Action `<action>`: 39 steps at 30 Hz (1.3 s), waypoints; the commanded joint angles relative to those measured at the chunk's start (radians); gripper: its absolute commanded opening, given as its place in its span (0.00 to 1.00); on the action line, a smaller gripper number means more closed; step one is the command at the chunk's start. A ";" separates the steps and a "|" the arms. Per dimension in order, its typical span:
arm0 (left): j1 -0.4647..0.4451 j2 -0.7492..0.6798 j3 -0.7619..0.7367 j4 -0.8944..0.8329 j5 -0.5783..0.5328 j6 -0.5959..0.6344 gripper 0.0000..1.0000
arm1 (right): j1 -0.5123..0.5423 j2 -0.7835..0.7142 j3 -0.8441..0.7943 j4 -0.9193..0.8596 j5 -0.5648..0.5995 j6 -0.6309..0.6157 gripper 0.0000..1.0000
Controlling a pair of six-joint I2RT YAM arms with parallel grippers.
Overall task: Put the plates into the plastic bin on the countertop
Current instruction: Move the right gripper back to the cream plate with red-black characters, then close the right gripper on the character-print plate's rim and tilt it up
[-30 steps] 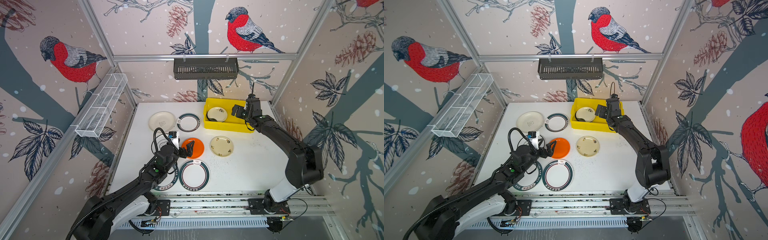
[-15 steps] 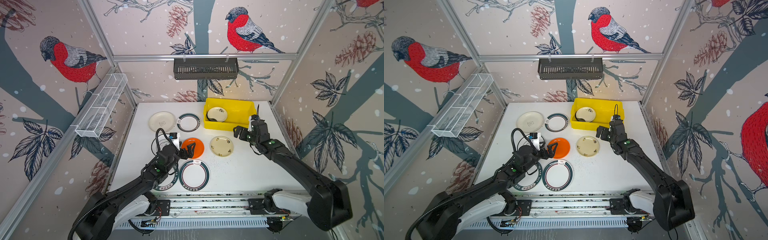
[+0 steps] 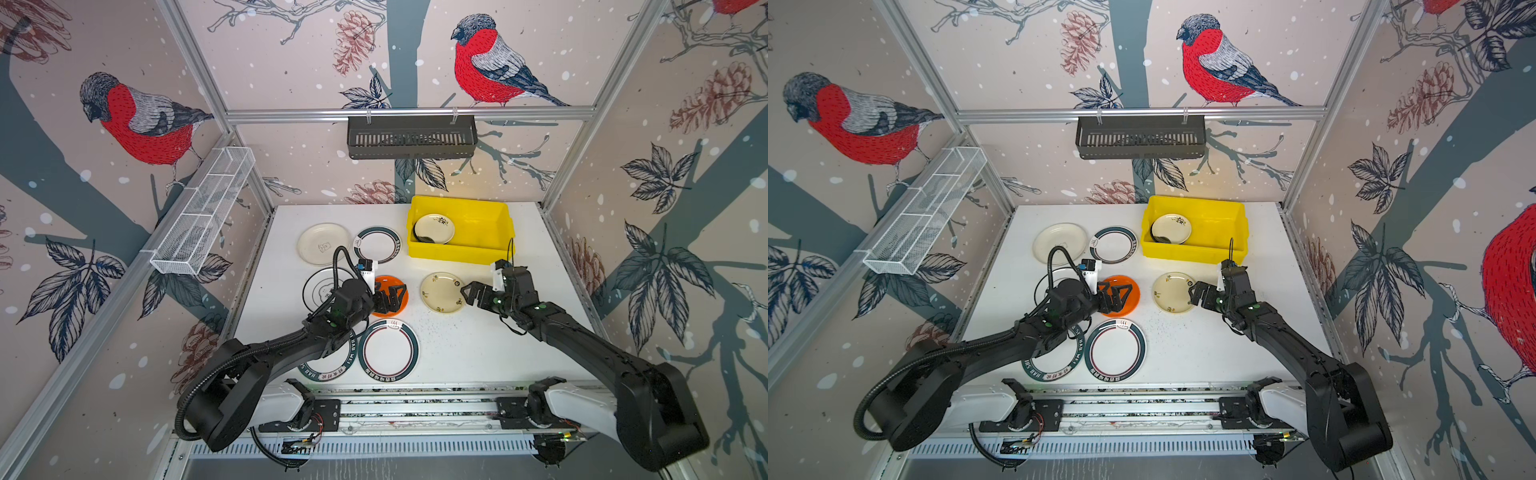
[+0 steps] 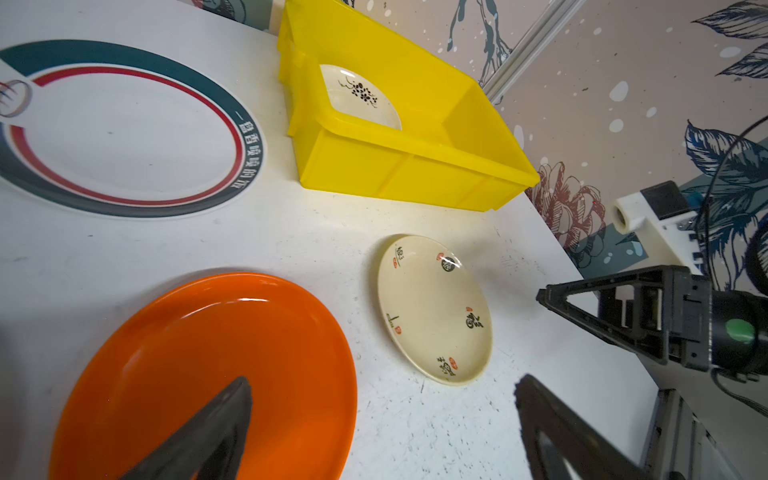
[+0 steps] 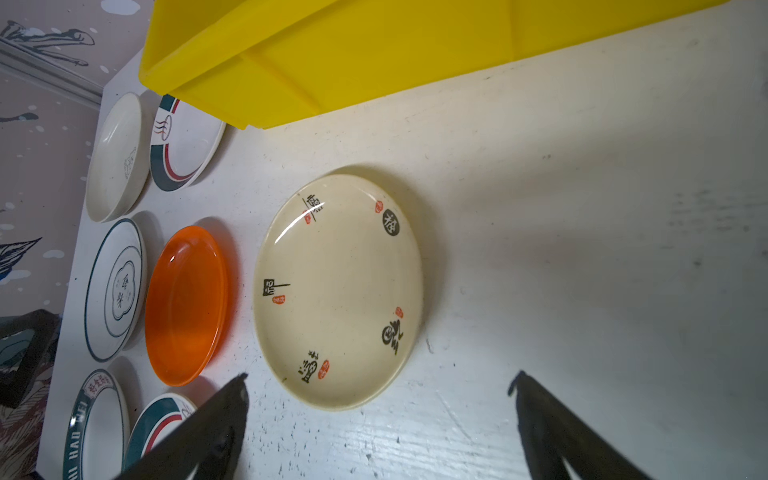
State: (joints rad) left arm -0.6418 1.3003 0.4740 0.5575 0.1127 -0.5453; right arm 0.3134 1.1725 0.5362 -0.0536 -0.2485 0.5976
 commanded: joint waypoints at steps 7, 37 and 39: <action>-0.040 0.146 0.080 0.117 0.067 -0.038 0.98 | -0.053 0.155 -0.041 0.156 -0.176 0.013 0.99; -0.050 0.177 0.071 0.196 0.053 -0.053 0.98 | -0.055 0.389 -0.008 0.314 -0.203 0.110 0.11; -0.050 0.172 0.067 0.201 0.050 -0.053 0.98 | -0.054 0.389 -0.007 0.314 -0.201 0.113 0.06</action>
State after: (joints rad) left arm -0.6903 1.4807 0.5446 0.6983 0.1787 -0.5953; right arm 0.2565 1.5604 0.5251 0.2638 -0.4751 0.7109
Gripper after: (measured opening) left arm 0.981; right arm 0.079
